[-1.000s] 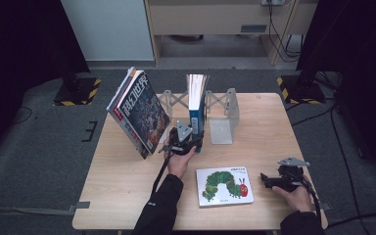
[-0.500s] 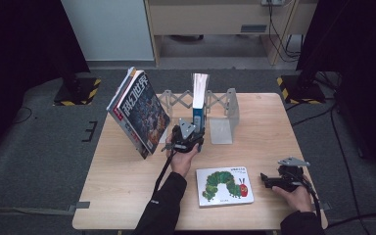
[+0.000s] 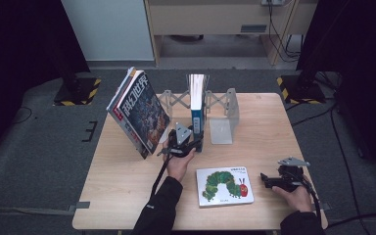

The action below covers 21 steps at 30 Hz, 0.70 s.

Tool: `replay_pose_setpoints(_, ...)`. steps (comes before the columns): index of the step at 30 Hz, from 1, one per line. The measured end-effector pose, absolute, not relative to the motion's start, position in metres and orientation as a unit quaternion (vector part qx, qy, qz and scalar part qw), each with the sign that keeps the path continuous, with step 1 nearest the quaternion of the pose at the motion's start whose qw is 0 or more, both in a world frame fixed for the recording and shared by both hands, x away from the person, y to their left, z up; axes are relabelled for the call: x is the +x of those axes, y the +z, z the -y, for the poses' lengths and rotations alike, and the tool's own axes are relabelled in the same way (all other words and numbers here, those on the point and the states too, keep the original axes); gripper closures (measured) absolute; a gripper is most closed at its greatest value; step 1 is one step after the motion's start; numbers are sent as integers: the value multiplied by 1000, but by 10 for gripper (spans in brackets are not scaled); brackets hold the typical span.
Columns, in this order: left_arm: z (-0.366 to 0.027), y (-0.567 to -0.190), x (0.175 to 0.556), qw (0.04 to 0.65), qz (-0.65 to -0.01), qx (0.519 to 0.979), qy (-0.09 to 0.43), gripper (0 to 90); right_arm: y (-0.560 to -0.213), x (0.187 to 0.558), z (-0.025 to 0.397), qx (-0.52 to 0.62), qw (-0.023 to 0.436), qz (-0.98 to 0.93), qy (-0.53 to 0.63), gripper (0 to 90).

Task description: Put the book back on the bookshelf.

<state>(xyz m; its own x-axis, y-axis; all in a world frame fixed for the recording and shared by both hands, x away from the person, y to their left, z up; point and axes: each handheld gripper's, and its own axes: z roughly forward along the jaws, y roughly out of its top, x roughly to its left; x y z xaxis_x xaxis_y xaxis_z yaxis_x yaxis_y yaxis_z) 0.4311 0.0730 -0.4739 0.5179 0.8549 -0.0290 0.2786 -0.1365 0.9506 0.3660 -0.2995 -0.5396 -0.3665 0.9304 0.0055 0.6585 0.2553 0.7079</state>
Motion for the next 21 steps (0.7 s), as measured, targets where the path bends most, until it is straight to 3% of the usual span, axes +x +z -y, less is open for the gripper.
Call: replay_pose_setpoints(21, -62, -474, 432, 534, -416, 687, 264, 524, -540, 366, 299, 521, 214, -763, 318, 16)
